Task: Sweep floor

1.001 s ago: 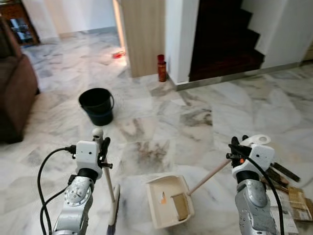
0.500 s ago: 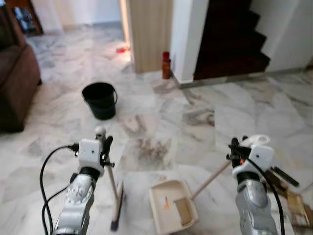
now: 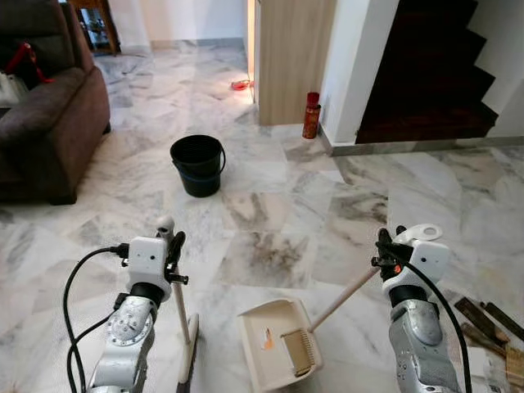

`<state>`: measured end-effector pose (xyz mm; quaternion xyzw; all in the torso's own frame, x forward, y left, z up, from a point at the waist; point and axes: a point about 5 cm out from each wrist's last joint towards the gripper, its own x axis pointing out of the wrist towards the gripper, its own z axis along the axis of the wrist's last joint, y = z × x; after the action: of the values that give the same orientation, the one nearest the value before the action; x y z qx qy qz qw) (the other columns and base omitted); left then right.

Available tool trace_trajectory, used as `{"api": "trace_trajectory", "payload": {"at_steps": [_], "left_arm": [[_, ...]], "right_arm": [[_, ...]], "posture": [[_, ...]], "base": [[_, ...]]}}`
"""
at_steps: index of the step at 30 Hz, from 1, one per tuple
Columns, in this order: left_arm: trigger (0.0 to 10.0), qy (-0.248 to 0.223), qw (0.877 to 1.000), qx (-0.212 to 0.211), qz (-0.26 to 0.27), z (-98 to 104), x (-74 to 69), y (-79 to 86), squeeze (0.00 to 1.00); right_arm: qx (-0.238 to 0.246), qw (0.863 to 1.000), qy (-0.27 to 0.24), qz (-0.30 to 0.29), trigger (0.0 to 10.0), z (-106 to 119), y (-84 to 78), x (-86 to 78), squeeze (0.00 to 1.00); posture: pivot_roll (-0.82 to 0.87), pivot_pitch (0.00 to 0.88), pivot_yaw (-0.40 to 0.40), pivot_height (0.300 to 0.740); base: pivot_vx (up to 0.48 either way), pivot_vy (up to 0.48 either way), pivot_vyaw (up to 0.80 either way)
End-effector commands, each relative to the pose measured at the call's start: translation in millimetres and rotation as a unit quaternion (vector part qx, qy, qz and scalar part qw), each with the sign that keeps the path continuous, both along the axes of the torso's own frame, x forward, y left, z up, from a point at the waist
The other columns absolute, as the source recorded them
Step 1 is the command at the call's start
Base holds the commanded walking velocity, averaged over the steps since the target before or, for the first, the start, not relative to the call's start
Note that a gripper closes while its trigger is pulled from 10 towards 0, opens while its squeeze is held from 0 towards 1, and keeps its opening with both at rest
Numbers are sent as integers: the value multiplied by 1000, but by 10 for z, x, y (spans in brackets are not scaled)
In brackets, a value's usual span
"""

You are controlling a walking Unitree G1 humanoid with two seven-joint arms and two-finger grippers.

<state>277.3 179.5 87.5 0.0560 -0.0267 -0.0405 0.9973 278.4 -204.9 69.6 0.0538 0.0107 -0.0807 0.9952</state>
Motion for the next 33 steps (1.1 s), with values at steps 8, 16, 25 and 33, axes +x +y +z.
{"api": "trace_trajectory", "payload": {"at_steps": [8, 16, 25, 33], "left_arm": [[10000, -24, 1000, 6, -3, 120, 45, -5, 0], [10000, -24, 1000, 8, -2, 130, 46, 14, 0], [10000, -23, 1000, 10, -6, 128, 43, 10, 0], [10000, -26, 1000, 11, -9, 143, 52, 3, 0]], "right_arm": [[-3, 999, -37, 4, 10000, 188, -23, 69, 0], [-7, 999, -32, 20, 10000, 171, 52, 77, 0], [3, 999, -33, 20, 10000, 174, 50, 79, 0], [12, 999, -28, 32, 10000, 155, 100, 88, 0]], "posture": [[-8, 0, -10, 740], [-4, 0, -5, 740], [-5, 0, 0, 740], [3, 0, 2, 740]], "base": [[114, 0, 0], [350, 0, 588], [361, 0, 0], [360, 0, 0]]}}
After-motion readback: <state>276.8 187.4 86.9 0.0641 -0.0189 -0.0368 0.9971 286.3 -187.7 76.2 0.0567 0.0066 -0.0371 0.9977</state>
